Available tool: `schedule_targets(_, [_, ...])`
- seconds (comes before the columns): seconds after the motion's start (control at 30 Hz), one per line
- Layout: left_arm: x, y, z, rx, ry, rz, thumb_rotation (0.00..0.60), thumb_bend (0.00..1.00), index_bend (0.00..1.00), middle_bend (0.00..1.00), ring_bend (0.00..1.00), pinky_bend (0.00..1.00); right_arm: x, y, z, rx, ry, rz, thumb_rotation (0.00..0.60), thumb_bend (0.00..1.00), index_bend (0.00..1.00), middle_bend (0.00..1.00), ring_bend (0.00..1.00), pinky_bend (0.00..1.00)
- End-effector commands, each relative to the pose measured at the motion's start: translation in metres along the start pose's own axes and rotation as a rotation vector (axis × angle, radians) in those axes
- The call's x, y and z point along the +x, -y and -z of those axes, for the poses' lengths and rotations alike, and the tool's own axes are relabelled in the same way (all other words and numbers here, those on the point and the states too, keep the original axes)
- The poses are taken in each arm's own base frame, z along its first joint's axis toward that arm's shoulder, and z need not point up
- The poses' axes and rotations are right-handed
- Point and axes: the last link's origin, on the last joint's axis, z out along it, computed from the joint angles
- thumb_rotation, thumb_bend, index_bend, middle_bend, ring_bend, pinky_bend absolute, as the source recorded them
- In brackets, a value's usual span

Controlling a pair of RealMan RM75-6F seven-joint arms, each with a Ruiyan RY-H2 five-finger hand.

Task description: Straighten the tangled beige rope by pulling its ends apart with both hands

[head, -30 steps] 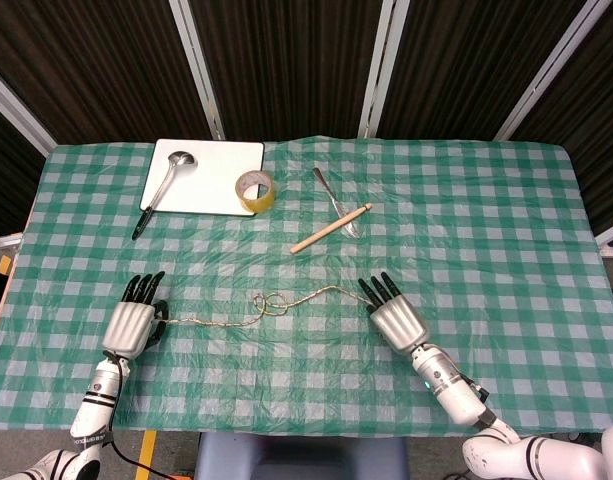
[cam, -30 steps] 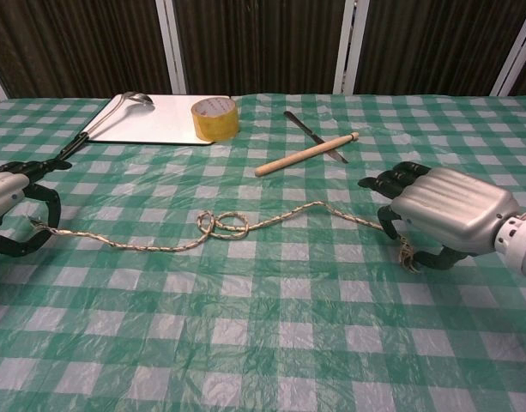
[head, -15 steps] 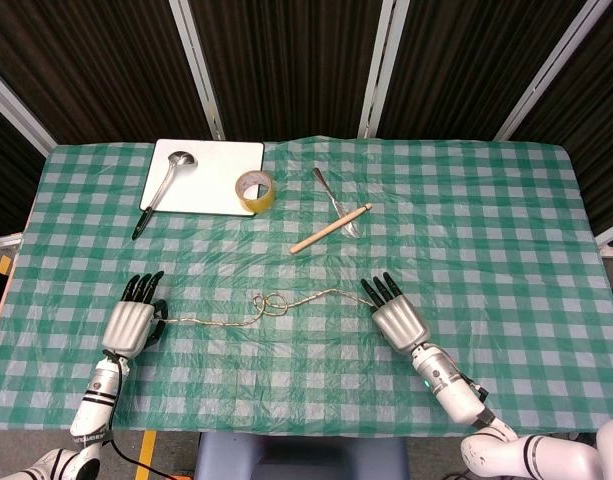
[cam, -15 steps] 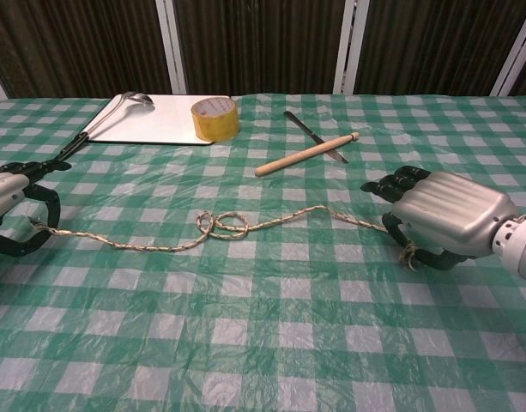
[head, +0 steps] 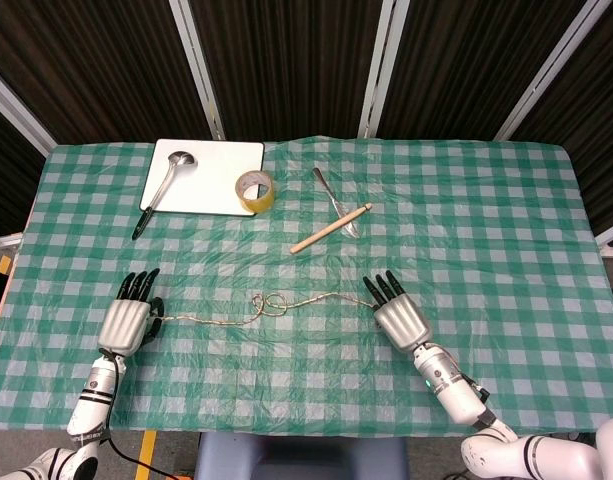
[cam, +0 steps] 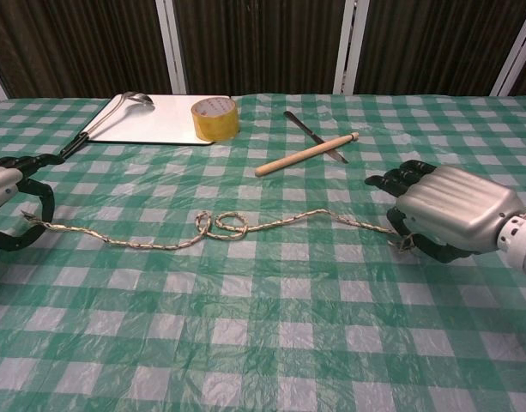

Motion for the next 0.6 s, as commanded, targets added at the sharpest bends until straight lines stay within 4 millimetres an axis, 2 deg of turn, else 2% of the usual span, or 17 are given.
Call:
schedule_targets(0.03, [0.003, 0.006, -0.002, 0.014, -0.013, -0.009, 0.6, 0.53, 0.64, 0.03, 0.0, 0.07, 0.002, -0.01, 0.007, -0.025, -0.016, -0.03, 0.6, 0.61, 0.72, 0.0, 0.0, 0.0])
schedule_targets(0.3, [0.017, 0.033, -0.006, 0.085, -0.034, -0.023, 0.6, 0.53, 0.64, 0.03, 0.0, 0.07, 0.006, -0.058, 0.03, -0.136, -0.046, -0.112, 0.6, 0.61, 0.73, 0.0, 0.0, 0.0])
schedule_targets(0.6, [0.026, 0.052, -0.006, 0.133, -0.038, -0.019, 0.6, 0.53, 0.65, 0.03, 0.0, 0.07, -0.005, -0.106, 0.048, -0.236, -0.027, -0.169, 0.6, 0.61, 0.73, 0.0, 0.0, 0.0])
